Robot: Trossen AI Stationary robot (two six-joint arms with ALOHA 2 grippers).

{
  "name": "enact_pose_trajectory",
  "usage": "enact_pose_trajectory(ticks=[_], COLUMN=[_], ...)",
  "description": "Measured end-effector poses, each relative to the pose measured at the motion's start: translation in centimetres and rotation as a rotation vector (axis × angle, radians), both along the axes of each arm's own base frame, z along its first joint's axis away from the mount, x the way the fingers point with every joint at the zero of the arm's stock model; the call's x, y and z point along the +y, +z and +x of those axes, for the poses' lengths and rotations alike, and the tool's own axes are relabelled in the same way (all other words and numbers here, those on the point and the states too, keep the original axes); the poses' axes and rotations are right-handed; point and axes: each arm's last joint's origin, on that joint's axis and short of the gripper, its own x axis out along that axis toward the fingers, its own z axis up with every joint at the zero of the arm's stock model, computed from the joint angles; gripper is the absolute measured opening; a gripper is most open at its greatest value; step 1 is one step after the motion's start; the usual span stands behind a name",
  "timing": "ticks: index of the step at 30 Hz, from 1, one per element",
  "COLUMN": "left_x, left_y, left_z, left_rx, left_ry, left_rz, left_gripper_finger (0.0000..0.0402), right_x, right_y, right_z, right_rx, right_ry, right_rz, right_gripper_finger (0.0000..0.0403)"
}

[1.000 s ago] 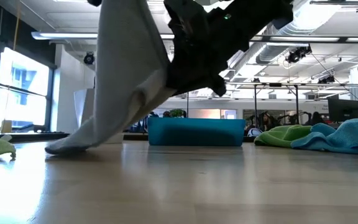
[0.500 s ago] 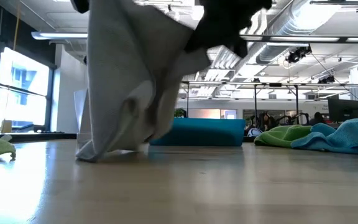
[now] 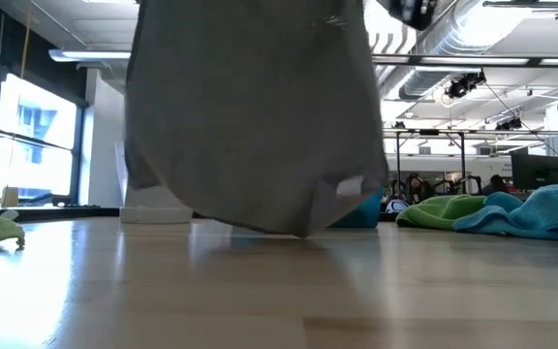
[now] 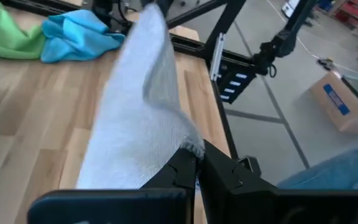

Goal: Fold microfiber towels
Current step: Fold the gray microfiber towel

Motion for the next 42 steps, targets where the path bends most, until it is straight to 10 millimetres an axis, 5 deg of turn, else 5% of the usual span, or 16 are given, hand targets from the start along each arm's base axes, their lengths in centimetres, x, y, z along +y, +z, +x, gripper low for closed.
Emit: enact_pose_trajectory(ticks=[6,14,18,24,28,31,33,35,38,40,42], left_x=[-0.1,0.2,0.6,2.0,1.8,0.7,0.2,0.4,1.7,2.0,1.3], left_y=[-1.0,-3.4,-4.1,-3.2,-2.2,-1.3,-0.9,-0.4,0.2,0.7,0.9], left_z=[1.2,3.5,4.2,3.9,3.8,3.9,3.9,4.0,3.9,3.9,4.0], left_rx=[0.044,0.127,0.157,0.129,0.035,-0.058,-0.096,-0.108,-0.078,-0.085,-0.108], left_ry=[0.008,0.051,0.099,0.349,0.338,-0.008,-0.173,-0.117,0.242,0.363,0.184], left_rz=[0.018,0.275,0.424,0.561,0.458,0.197,0.159,0.244,0.389,0.354,0.244], left_gripper_finger=[0.0001,0.0001,0.0001,0.0001,0.0001,0.0001,0.0001,0.0001,0.0001,0.0001,0.0], right_x=[0.5,-0.3,-1.0,-2.3,-2.0,-1.5,-1.4,-1.9,-3.1,-3.0,-2.3], right_y=[-1.4,-2.3,-0.7,3.4,4.6,5.0,5.4,5.6,5.8,5.8,5.7], right_z=[-1.1,-2.4,-3.0,-3.4,-3.4,-3.5,-3.6,-3.7,-3.7,-3.6,-3.6], right_rx=[0.194,0.316,0.362,0.299,0.265,0.257,0.238,0.245,0.26,0.259,0.267], right_ry=[0.177,0.198,0.187,-0.079,0.063,0.258,0.298,0.18,-0.146,-0.105,0.101], right_rz=[0.074,-0.143,-0.324,-0.616,-0.45,-0.215,-0.215,-0.358,-0.56,-0.484,-0.265], right_gripper_finger=[0.0,0.0,0.0,0.0,0.0,0.0,0.0,0.0,0.0,0.0,0.0])
